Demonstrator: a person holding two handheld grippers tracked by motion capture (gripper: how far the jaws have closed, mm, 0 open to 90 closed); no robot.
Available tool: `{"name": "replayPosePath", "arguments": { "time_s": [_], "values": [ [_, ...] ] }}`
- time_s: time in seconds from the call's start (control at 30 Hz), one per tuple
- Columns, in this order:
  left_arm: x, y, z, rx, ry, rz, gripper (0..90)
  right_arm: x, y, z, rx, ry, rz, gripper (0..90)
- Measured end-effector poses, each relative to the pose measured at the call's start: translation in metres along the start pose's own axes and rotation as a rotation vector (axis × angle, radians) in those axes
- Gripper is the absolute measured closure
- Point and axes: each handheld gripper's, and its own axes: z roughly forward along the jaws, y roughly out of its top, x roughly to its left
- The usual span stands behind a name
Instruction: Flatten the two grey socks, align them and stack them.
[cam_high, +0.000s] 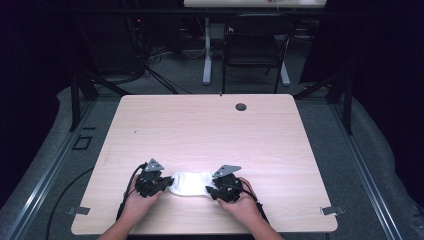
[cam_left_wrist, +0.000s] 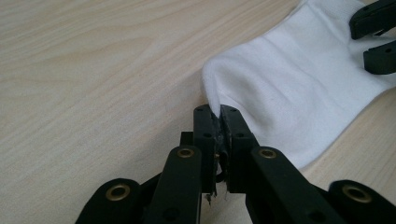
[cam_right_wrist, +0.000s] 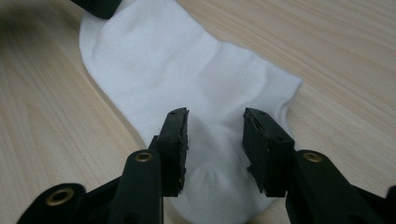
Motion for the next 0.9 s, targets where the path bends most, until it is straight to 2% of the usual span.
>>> {"name": "replayPosePath", "arguments": {
  "time_s": [0.37,0.6,0.73,0.9],
  "values": [
    [0.000,-0.001,-0.003,-0.017,0.001,-0.008,77.7,0.001,0.002,-0.003,-0.002,0.003,0.001,55.5],
    [-0.001,-0.001,-0.006,-0.034,0.008,-0.011,75.2,0.003,0.006,-0.012,-0.040,0.012,0.005,55.4],
    [-0.001,0.000,-0.011,-0.052,0.016,-0.001,73.0,0.003,0.008,-0.023,-0.075,0.016,0.006,54.8],
    [0.001,0.000,-0.016,-0.066,0.019,-0.007,70.6,-0.004,0.007,-0.035,-0.105,-0.008,0.013,53.3]
  ]
}}
